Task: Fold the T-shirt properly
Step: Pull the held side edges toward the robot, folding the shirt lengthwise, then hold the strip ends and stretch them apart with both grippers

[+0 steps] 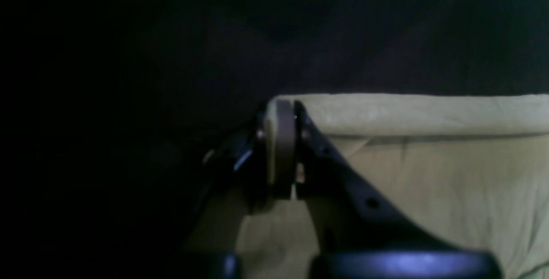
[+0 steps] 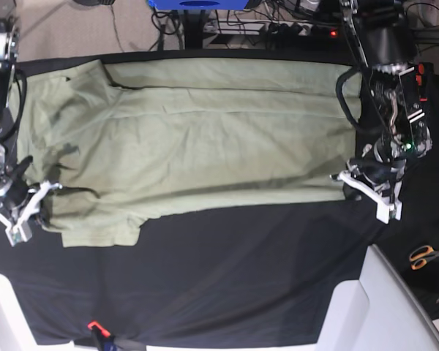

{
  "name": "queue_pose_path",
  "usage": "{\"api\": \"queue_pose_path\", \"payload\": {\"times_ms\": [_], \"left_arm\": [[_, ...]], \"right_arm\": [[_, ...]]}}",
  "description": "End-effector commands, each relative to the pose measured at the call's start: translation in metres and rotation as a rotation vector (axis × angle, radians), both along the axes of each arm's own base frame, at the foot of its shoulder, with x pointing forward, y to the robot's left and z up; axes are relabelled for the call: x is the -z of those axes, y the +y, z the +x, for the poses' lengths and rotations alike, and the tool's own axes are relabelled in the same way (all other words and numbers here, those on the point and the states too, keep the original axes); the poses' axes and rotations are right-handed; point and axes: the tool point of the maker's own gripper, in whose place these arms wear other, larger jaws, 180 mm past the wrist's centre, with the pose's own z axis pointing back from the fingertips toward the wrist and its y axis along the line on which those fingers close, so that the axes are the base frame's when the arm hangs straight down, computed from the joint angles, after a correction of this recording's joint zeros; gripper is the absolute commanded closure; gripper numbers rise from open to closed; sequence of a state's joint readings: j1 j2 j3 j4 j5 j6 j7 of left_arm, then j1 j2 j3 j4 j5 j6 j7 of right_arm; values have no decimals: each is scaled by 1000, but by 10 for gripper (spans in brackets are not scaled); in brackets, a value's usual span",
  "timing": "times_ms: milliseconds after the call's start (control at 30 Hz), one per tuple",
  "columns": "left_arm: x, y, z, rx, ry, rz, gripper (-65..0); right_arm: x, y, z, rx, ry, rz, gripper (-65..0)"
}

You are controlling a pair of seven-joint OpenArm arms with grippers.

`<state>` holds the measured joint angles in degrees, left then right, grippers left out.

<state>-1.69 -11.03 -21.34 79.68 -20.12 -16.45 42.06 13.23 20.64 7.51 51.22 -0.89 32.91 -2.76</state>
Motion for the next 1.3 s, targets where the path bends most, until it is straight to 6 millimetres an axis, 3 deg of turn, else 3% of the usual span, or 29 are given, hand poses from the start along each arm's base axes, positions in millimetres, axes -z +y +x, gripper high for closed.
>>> {"api": "queue_pose_path", "payload": {"times_ms": [0,233,333,433,633,800,900,1067,1133,1267], "left_arm": [[-16,5,7,8,-31,14,0],[-29,-2,-19,54,-21,69,0],[-27,-3,-30,68,11,82,0],[-22,-4,-43,75,33,89,0],[-19,-5,-61,92,56,108,0],[-13,2,-78,99,94,131,0],[-10,12,-87,73,111,136,0],[-1,8,-94,103,136,130,0],[3,5,-100,101,146,116,0],[6,2,-103,99,153,111,0]], "right_arm": [[-21,-8,10,0,-54,-20,0],[-12,-4,-20,-34,23,-91,0],[-9,-3,-33,-40,36,-104,0],[-12,-18,-45,9,54,-120,0],[-17,-30,-64,-8,95,-119,0],[-8,-38,-83,32,132,-108,0],[1,-38,-96,31,164,-111,0],[11,-26,-102,35,184,-78,-6],[16,-28,-109,37,222,-92,-66],[2,-29,-109,43,234,-136,-362]]}}
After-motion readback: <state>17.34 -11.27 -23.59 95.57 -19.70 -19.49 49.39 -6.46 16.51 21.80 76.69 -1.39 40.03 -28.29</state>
